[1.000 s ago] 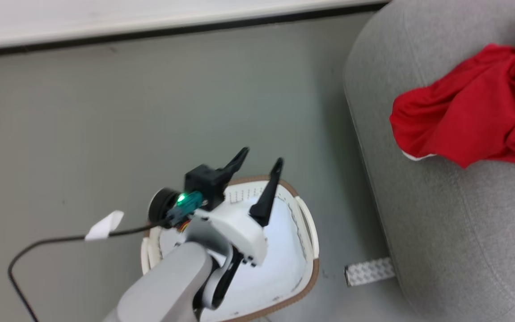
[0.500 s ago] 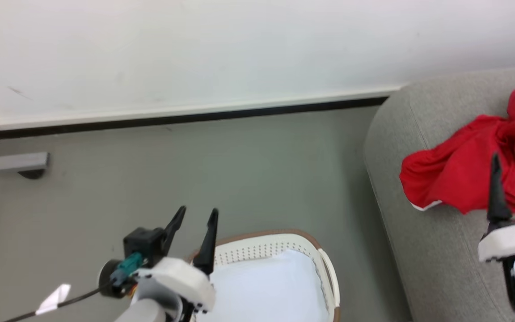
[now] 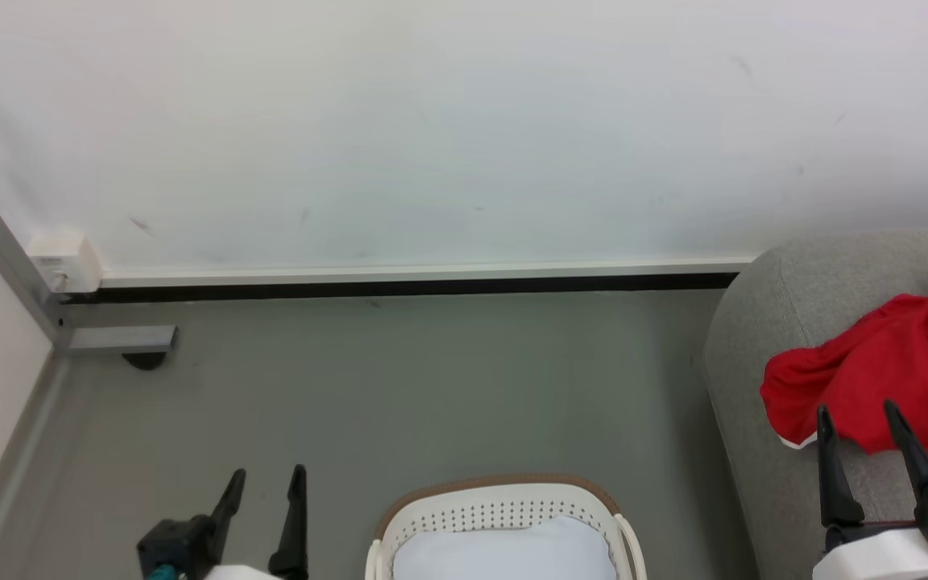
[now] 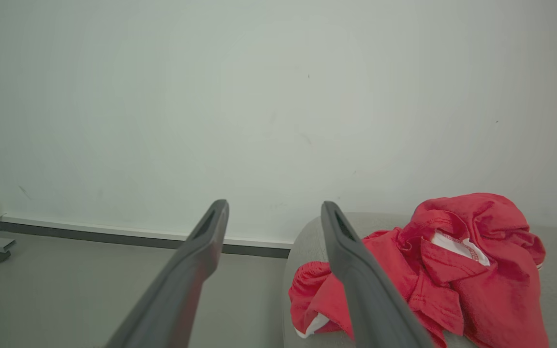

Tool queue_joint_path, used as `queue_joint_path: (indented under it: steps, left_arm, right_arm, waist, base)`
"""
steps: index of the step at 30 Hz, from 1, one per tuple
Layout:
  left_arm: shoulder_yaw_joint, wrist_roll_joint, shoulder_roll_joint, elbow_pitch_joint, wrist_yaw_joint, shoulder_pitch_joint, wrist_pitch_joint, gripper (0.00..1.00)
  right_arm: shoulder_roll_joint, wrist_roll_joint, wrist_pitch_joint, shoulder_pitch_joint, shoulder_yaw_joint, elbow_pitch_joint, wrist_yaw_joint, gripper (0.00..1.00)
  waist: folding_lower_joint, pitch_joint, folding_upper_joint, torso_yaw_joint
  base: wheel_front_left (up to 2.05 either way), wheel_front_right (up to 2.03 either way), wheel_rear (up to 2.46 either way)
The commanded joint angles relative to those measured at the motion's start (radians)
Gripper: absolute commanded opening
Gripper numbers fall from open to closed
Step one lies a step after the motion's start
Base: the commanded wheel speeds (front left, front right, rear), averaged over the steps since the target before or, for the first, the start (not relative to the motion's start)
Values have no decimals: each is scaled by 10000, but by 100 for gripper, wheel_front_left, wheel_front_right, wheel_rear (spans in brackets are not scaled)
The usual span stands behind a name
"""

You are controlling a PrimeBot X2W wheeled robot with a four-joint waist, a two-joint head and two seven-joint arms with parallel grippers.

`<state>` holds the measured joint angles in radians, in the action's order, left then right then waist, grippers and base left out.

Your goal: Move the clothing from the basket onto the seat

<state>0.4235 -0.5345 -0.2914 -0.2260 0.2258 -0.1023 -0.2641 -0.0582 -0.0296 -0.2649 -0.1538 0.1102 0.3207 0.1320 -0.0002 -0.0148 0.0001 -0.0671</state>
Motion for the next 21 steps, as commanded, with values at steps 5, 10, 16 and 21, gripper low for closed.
queue_joint_path:
  steps: [5, 10, 16, 21]
  left_arm:
    - [-867, 788, 375, 48, -432, 591, -3, 100]
    - [-1552, 1440, 728, 90, -767, 766, -4, 100]
    - [-2212, 2037, 1177, -37, -1191, 957, -4, 100]
    - [-2632, 2401, 1502, -202, -1519, 957, -4, 100]
  right_arm:
    - [58, -169, 10, 602, -40, -149, -25, 100]
    - [64, -103, 10, 562, -179, 282, -25, 100]
    - [61, -357, 10, 341, -509, 742, -25, 100]
    - [64, -466, 10, 291, -658, 927, -25, 100]
  waist:
    - [2, -247, -1, 102]
    - [2, -253, -1, -5]
    - [2, -228, -1, -42]
    - [2, -246, -1, 19]
  base:
    - [0, 0, 0]
    - [0, 0, 0]
    - [0, 0, 0]
    - [0, 0, 0]
